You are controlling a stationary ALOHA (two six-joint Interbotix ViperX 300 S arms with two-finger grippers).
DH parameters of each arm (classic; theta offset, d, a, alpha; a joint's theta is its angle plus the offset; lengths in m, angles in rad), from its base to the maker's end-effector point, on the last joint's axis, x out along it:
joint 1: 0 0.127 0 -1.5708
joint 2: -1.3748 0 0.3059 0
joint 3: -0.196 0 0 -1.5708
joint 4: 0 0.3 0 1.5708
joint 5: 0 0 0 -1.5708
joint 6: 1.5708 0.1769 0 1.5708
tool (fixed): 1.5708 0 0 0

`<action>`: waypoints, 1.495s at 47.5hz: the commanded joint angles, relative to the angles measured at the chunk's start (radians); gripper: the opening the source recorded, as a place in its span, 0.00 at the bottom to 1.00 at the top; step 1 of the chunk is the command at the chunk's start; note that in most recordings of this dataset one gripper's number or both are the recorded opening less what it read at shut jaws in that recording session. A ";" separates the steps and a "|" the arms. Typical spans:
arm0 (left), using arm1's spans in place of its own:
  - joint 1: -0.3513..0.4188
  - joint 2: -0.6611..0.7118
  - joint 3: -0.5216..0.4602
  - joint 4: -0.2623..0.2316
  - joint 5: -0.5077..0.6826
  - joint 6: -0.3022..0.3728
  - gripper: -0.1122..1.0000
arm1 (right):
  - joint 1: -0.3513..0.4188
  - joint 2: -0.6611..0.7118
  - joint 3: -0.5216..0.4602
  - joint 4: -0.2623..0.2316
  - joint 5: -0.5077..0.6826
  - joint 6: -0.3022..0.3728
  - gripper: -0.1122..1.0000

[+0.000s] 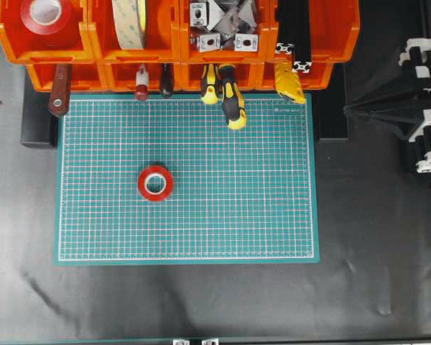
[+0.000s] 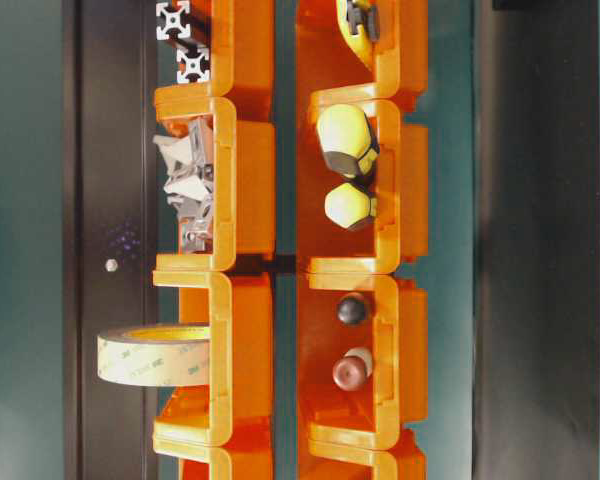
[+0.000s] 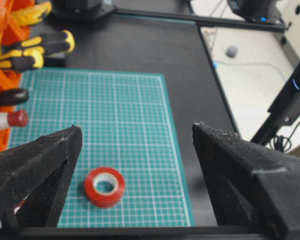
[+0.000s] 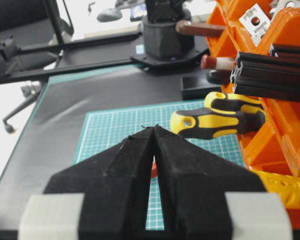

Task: Pick vinyl tape from container rack with left arm.

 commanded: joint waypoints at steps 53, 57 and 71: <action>0.003 -0.003 0.002 0.003 -0.009 -0.005 0.87 | 0.002 0.009 -0.026 0.002 -0.014 -0.003 0.10; 0.003 -0.005 0.002 0.002 -0.011 -0.005 0.87 | 0.002 0.009 -0.026 0.002 -0.014 -0.003 0.10; 0.003 -0.005 0.002 0.003 -0.011 -0.005 0.87 | 0.002 0.009 -0.026 0.002 -0.015 -0.003 0.10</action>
